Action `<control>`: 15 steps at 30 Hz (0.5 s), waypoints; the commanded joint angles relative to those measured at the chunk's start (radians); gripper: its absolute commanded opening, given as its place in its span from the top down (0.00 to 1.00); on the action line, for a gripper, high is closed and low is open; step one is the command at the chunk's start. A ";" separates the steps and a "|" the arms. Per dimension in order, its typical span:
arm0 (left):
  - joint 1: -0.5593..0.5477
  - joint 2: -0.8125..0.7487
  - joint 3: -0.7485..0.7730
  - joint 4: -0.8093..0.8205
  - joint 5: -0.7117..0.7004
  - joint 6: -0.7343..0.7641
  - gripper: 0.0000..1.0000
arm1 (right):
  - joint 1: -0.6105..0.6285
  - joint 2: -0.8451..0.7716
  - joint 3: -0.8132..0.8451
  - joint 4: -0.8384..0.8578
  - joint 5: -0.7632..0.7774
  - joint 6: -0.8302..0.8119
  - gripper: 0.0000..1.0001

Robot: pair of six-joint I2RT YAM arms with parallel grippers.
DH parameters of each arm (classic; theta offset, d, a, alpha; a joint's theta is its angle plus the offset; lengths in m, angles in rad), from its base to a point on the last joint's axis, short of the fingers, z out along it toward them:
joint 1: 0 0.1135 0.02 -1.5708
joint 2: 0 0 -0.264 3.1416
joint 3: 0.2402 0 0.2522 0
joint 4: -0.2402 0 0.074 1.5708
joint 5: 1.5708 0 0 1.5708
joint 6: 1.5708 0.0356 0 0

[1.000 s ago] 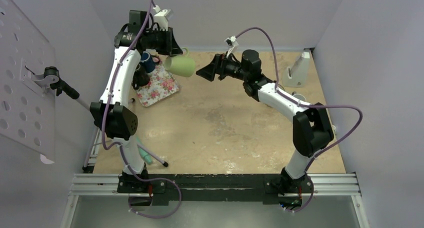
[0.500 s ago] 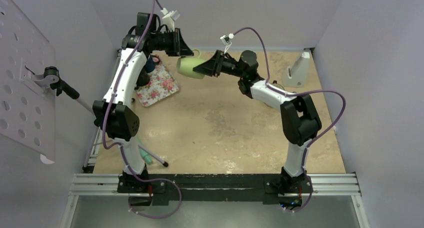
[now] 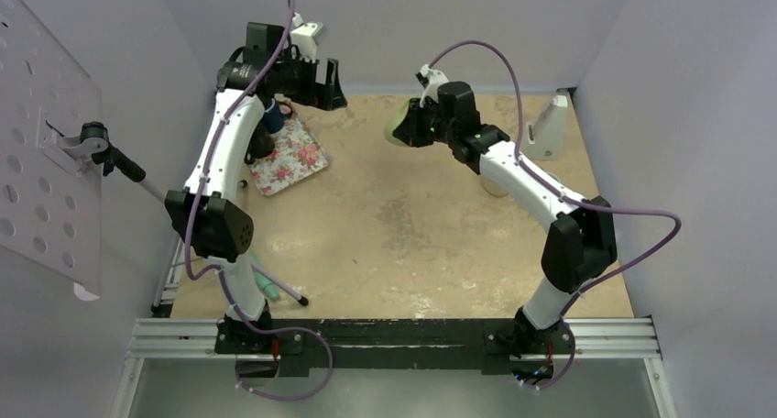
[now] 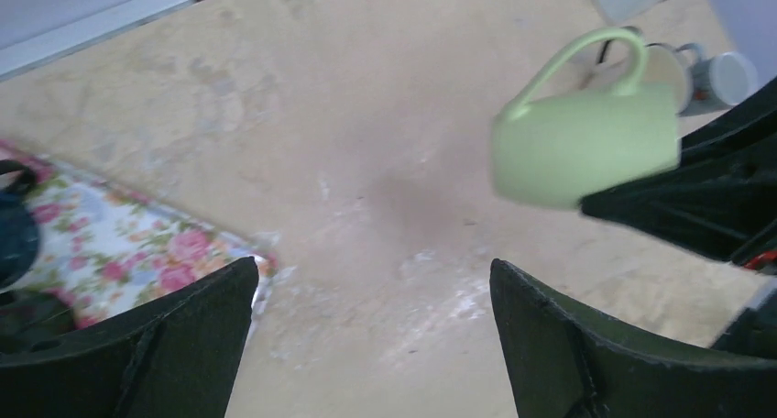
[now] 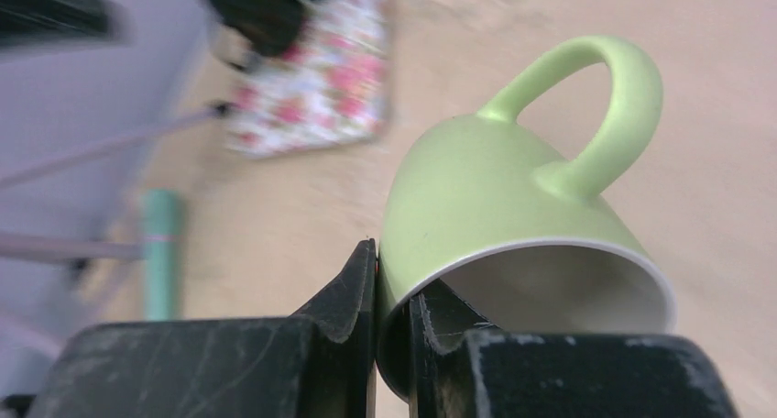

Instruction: Turn the mug right side up

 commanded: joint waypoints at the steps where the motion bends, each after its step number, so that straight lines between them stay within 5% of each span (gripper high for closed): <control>1: 0.017 -0.051 0.047 -0.074 -0.232 0.168 0.00 | -0.008 -0.059 0.081 -0.424 0.390 -0.277 1.00; 8: 0.032 -0.023 0.007 -0.121 -0.393 0.259 0.00 | -0.009 -0.051 -0.008 -0.626 0.461 -0.315 1.00; 15: 0.072 0.020 0.002 -0.178 -0.475 0.331 0.00 | -0.010 -0.038 -0.135 -0.595 0.459 -0.270 1.00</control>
